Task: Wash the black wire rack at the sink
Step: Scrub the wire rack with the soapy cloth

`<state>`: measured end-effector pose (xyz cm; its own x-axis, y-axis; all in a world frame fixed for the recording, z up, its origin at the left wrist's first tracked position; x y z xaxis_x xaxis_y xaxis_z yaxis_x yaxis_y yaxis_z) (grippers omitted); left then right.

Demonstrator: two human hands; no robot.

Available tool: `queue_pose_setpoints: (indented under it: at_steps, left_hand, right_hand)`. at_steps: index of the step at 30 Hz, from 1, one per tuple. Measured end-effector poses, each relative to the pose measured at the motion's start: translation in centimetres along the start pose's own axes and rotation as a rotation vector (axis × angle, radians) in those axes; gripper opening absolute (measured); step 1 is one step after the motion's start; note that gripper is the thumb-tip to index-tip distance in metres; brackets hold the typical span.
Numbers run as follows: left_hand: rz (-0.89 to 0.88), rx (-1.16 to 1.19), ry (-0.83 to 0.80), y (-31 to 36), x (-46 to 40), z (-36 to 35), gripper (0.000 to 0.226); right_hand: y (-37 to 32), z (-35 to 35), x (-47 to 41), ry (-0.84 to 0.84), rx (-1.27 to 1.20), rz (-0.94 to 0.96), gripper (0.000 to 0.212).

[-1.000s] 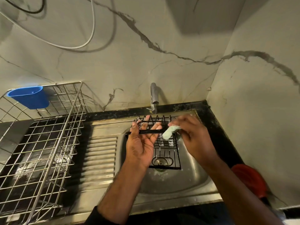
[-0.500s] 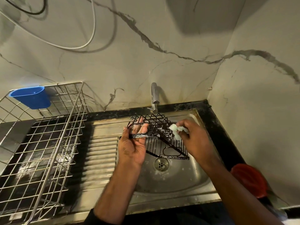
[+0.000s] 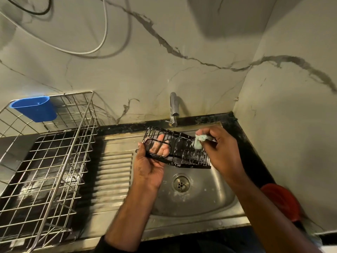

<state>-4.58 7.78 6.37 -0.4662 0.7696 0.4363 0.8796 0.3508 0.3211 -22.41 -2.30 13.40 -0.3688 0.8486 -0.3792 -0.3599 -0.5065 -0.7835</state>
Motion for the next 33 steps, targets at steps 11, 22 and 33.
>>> queue_pose_setpoints:
  at_steps: [11, 22, 33]
  left_hand:
    - [-0.081, -0.251, -0.022, 1.3, 0.2, 0.8, 0.047]
    - [-0.198, -0.818, -0.360, 1.9, 1.5, -1.2, 0.066]
    - [-0.240, -0.621, -0.211, 2.4, 2.1, -1.7, 0.050]
  right_hand:
    - [4.1, 0.4, 0.0, -0.051, -0.189, -0.275, 0.032]
    - [2.6, 0.5, 0.3, 0.020, -0.322, -0.281, 0.026]
    - [-4.7, -2.0, 0.8, -0.170, -0.053, 0.166, 0.029]
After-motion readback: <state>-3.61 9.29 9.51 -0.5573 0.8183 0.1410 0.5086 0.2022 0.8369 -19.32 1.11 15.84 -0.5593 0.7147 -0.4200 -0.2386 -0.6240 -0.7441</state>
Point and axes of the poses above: each hand's wrist, its own x-axis away from the middle knuckle, its own z-axis out of the back of the hand, y = z × x, the point moved 7 cm from there along -x, towards the middle knuckle, and after that the axes turned 5 degrees about x, right-handed, at the moved point
